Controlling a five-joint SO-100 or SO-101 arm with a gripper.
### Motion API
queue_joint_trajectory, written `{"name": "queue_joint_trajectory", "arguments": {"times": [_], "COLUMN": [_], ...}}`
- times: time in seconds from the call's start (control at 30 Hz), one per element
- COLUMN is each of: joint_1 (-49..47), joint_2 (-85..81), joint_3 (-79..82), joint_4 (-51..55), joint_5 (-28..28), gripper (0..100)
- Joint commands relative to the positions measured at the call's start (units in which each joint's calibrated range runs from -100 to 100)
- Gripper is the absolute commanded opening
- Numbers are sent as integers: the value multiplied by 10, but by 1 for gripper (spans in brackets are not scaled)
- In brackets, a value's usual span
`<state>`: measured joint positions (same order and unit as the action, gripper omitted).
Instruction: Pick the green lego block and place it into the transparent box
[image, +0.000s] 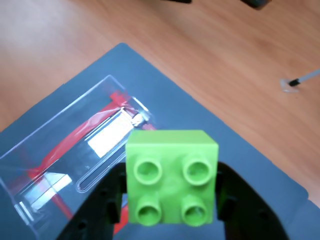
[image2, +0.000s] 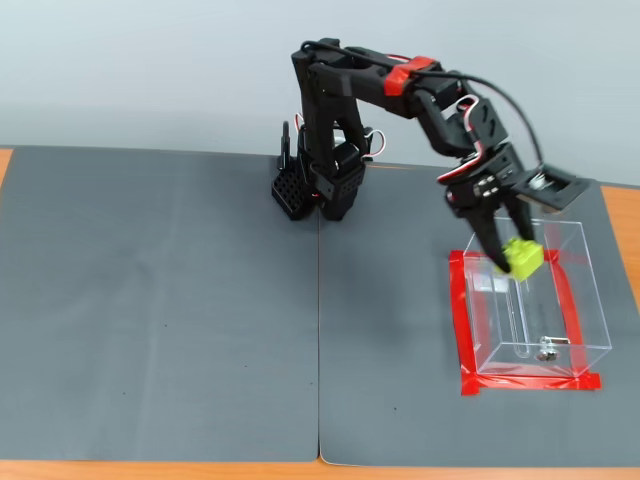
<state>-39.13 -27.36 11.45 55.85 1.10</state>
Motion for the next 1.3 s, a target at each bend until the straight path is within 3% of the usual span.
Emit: {"name": "queue_joint_trajectory", "arguments": {"times": [0.0,0.87,1.1,1.27], "joint_1": [-41,-112,-113,-119], "joint_2": [-11,166,175,176], "joint_3": [-25,-34,-34,-34], "joint_4": [-6,-8,-54,-52], "joint_5": [-2,-2,-2,-2], "gripper": [11,12,12,25]}}
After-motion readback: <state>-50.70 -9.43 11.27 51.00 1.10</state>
